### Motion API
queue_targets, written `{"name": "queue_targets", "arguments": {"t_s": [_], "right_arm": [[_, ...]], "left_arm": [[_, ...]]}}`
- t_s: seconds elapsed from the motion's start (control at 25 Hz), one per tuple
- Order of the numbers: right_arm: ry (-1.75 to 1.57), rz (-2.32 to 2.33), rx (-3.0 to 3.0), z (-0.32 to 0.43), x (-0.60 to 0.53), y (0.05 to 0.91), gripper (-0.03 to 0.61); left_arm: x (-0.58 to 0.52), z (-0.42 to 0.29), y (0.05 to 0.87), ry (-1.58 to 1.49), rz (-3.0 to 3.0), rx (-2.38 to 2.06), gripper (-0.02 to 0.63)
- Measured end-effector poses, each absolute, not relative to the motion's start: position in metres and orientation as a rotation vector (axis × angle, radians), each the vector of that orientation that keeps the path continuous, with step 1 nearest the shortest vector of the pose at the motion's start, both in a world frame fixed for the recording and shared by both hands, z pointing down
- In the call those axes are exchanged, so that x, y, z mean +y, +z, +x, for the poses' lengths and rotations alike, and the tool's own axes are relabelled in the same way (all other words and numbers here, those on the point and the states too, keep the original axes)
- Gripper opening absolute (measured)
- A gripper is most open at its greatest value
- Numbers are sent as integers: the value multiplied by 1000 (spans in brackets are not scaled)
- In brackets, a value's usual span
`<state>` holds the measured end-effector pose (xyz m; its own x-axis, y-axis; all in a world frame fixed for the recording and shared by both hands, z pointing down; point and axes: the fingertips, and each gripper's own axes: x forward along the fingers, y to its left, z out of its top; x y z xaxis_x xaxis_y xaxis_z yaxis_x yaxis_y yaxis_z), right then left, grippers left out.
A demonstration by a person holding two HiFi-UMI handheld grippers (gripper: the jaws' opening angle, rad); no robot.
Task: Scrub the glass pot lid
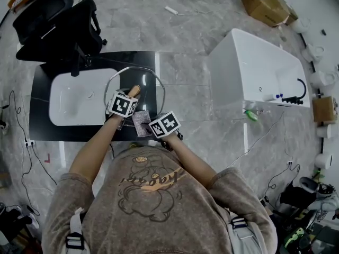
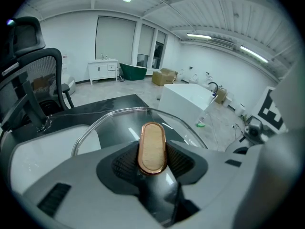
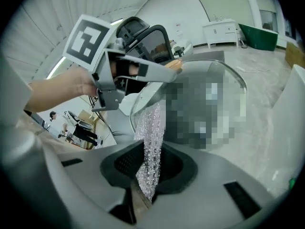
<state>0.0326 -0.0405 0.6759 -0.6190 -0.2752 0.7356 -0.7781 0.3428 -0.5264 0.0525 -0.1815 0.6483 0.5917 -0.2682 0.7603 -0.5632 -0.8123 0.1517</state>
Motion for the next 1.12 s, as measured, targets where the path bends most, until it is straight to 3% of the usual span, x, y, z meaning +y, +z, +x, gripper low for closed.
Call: {"name": "queue_targets", "arguments": {"t_s": [0.48, 1.12], "right_arm": [[1319, 1051, -2011, 118, -52, 680, 98], [1119, 977, -1883, 189, -142, 677, 106]], "left_arm": [[-181, 52, 651, 1087, 2471, -688, 186], [-182, 54, 654, 1116, 2492, -697, 186]]}}
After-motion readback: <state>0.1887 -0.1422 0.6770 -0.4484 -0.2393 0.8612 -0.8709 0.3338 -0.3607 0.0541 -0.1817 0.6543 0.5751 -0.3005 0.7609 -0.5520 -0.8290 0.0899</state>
